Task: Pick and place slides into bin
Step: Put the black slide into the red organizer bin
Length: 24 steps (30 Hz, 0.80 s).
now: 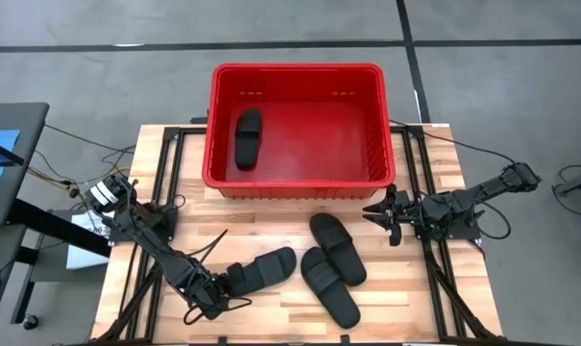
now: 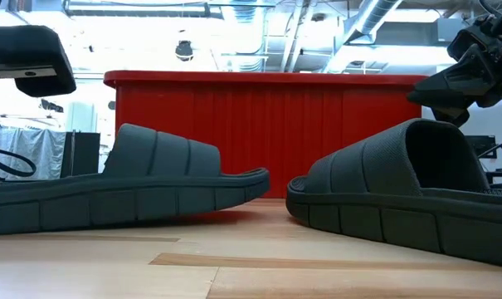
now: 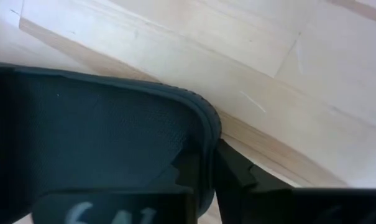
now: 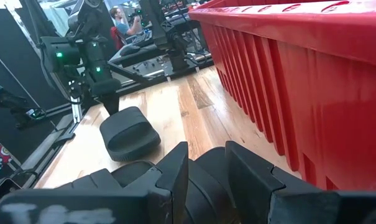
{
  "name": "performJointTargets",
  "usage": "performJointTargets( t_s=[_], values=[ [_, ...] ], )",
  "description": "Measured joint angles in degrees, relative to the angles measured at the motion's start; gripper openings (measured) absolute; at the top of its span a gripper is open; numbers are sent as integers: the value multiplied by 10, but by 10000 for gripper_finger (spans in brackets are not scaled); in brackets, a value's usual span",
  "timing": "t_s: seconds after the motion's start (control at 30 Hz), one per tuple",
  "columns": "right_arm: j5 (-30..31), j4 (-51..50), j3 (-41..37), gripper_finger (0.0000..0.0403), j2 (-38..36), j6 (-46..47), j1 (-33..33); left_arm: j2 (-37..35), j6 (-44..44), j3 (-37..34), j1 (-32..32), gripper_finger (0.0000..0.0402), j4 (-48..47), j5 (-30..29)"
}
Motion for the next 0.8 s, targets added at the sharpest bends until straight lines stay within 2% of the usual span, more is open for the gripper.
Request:
performJointTargets(
  t_s=[0.43,0.6,0.8],
  values=[
    [0,0,0,98,0,0,0,0,-37,0,0,3,0,-4],
    [0,0,0,98,0,0,0,1,-82,1,0,2,3,-11],
    [0,0,0,98,0,0,0,7,-124,30,-14,2,-7,-50]
  ],
)
